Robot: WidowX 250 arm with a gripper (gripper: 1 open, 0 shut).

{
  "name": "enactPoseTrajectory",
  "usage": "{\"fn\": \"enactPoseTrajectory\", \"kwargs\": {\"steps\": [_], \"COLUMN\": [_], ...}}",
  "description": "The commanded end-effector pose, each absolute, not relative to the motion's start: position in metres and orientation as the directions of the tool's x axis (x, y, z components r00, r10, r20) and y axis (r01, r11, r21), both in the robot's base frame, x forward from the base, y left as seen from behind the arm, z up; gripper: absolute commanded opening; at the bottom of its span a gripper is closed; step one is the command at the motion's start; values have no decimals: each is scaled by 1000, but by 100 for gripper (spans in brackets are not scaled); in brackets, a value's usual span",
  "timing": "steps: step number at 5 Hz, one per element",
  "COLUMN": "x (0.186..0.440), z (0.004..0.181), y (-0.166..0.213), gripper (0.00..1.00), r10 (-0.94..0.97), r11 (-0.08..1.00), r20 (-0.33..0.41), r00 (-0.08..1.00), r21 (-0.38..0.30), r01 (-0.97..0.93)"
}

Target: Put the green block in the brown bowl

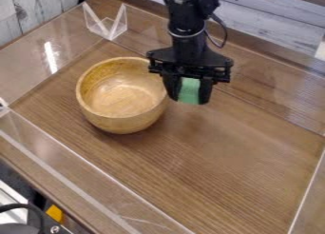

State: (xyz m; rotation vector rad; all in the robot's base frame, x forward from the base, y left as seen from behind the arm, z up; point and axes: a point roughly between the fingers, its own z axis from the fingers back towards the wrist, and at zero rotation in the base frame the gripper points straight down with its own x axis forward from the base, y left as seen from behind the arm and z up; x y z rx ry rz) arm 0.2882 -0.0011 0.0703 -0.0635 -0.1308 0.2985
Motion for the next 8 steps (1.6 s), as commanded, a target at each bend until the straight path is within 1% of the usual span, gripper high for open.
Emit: {"fn": "enactPoseTrajectory", "kwargs": {"steps": [1, 3, 5, 6, 8], "x": [296, 294, 283, 277, 265], "z": [91, 100, 113, 104, 87], "y": [1, 15, 53, 67, 77], "gripper": [0, 0, 0, 0, 0], "r10": [263, 359, 352, 364, 395], "r11": [963, 932, 936, 930, 911], "r20": [177, 171, 189, 199, 192], "r00": [949, 917, 916, 910, 898], "r21": [-101, -107, -51, -22, 44], "r01": [-248, -345, -349, -367, -410]}}
